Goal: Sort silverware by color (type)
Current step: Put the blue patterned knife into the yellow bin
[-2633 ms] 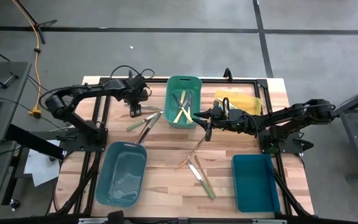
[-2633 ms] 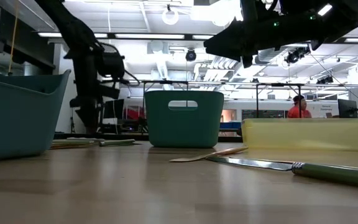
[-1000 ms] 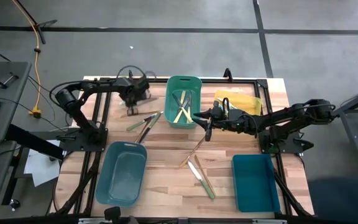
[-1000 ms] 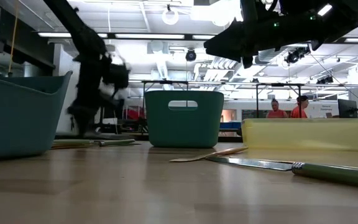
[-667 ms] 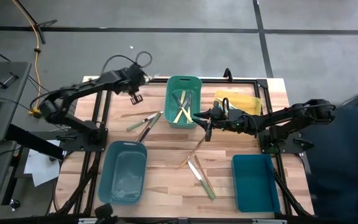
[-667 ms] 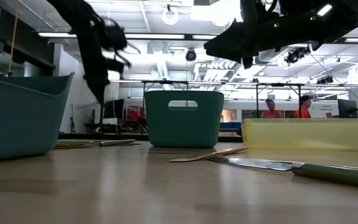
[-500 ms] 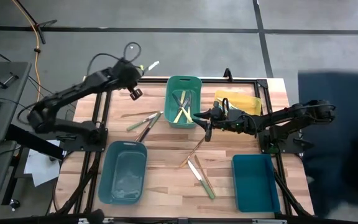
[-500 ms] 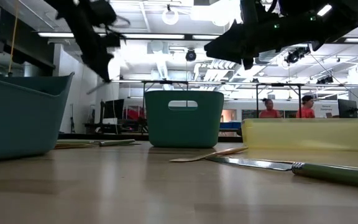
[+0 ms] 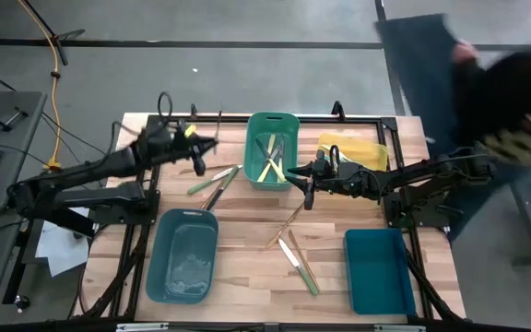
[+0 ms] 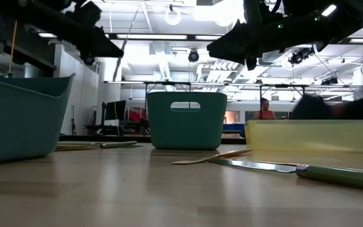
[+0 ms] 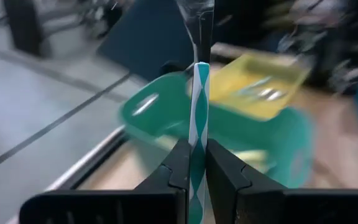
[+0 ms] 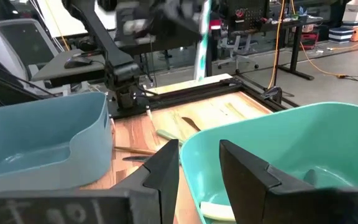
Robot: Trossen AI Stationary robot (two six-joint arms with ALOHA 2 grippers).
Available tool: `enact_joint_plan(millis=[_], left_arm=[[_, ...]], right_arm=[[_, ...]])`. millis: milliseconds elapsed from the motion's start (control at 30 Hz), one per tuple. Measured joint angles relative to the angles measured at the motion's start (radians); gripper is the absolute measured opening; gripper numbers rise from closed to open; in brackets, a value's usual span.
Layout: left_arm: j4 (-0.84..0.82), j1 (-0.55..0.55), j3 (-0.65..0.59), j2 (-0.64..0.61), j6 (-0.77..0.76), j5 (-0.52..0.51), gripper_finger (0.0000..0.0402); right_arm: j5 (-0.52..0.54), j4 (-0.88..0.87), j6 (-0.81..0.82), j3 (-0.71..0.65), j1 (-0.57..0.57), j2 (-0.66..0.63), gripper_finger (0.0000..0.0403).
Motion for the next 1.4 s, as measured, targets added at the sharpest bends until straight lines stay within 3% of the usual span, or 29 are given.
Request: enact_joint_plan(millis=[200, 300, 633, 800, 1000, 1233, 1400], left_arm=[[0.526, -0.179, -0.234, 0.02, -0.095, -0.029, 0.002], [0.64, -0.251, -0.263, 0.033, -0.103, -0.059, 0.002], [0.714, -0.388, -0.254, 0.114, -0.102, -0.162, 0.002], [0.767, -0.391, -0.234, 0.225, -0.095, -0.168, 0.002], [0.765, -0.411, -0.15, 0.384, -0.067, -0.151, 0.002], [0.769, -0.437, -0.109, 0.451, -0.066, -0.15, 0.002], [0.767, -0.451, -0.087, 0.488, -0.064, -0.146, 0.002]], right_arm=[[0.0, 0.051, -0.003, 0.0, 0.0, 0.0, 0.0113], [-0.001, 0.076, -0.016, 0.0, 0.0, 0.0, 0.0113], [-0.038, 0.208, -0.031, 0.005, 0.003, 0.003, 0.0113], [-0.074, 0.211, -0.054, 0.08, 0.004, 0.098, 0.0113], [-0.091, 0.193, -0.075, 0.23, 0.002, 0.269, 0.0113], [-0.124, 0.039, -0.061, 0.34, 0.001, 0.31, 0.0113], [-0.142, 0.033, -0.051, 0.352, 0.003, 0.31, 0.0113]])
